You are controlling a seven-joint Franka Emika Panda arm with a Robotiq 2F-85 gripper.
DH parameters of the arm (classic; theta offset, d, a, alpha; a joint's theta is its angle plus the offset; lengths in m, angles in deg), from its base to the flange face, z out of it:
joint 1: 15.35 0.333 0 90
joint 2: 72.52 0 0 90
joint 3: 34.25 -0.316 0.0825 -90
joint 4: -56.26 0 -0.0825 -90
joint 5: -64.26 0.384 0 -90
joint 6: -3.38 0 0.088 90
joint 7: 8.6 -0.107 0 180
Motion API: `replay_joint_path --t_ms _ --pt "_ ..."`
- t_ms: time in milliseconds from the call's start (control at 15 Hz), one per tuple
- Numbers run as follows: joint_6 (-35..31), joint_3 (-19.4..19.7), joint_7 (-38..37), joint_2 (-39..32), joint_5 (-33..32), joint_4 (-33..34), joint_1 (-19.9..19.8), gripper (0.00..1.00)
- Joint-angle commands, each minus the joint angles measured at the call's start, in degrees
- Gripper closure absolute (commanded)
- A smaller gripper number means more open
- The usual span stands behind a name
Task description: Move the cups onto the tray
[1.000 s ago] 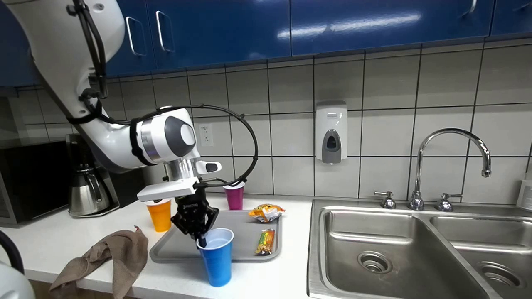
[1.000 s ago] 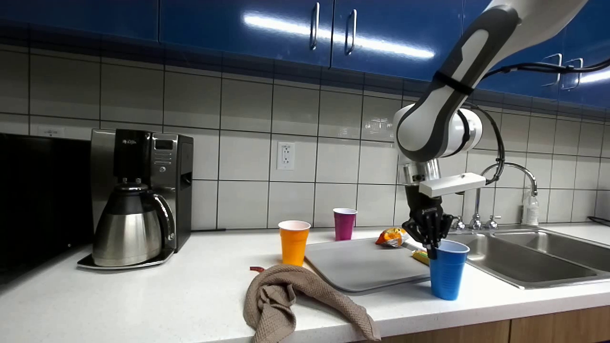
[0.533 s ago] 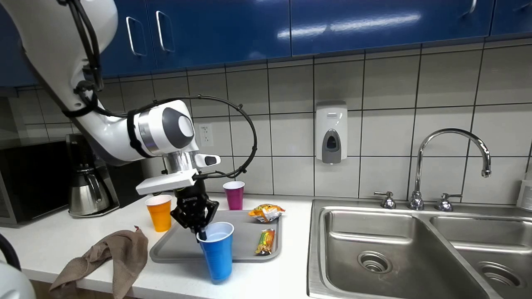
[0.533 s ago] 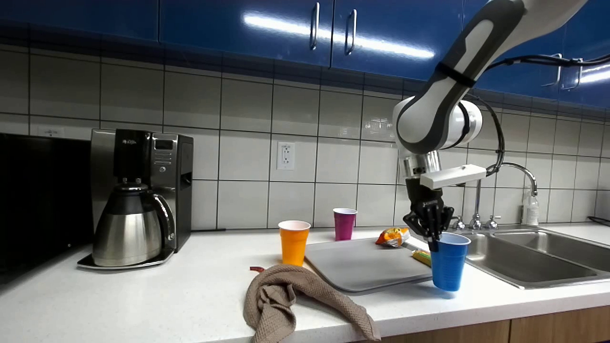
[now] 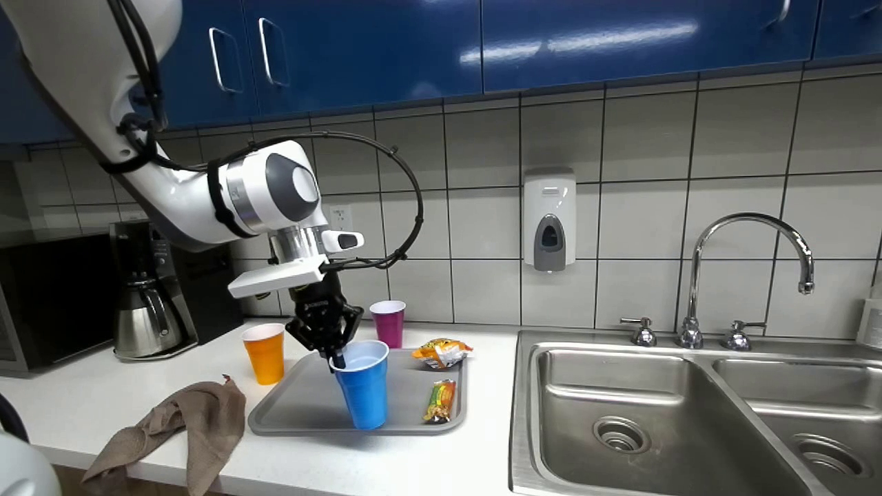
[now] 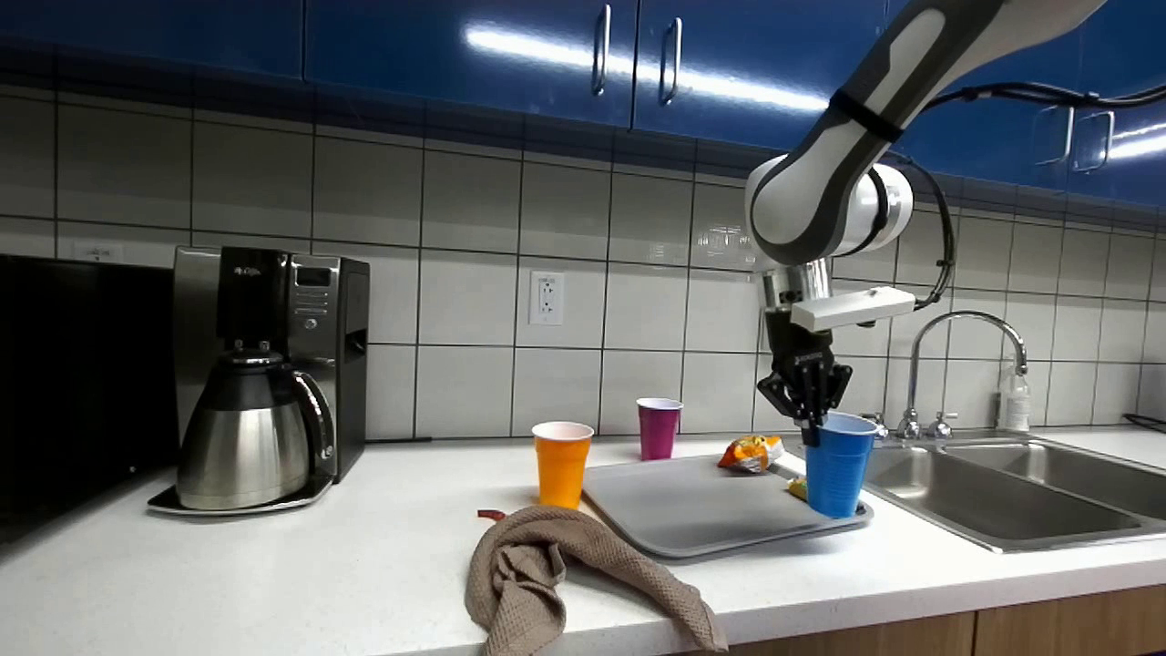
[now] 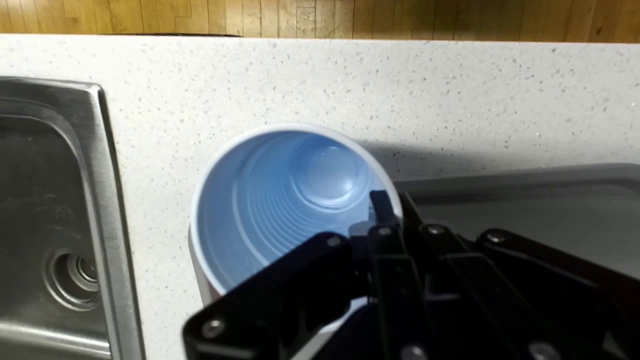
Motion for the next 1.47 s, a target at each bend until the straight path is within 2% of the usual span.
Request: replay_joint_path --t_ms 0,867,1400 --pt "2.8 -0.5 0.0 -1.3 -0.3 3.7 -0.2 0.99" --pt "2.5 0.7 -2.8 -13.3 -1.7 14.6 0.3 0.99" --pt "2.1 2.4 -3.2 -17.7 -1.4 17.9 0.7 0.99"
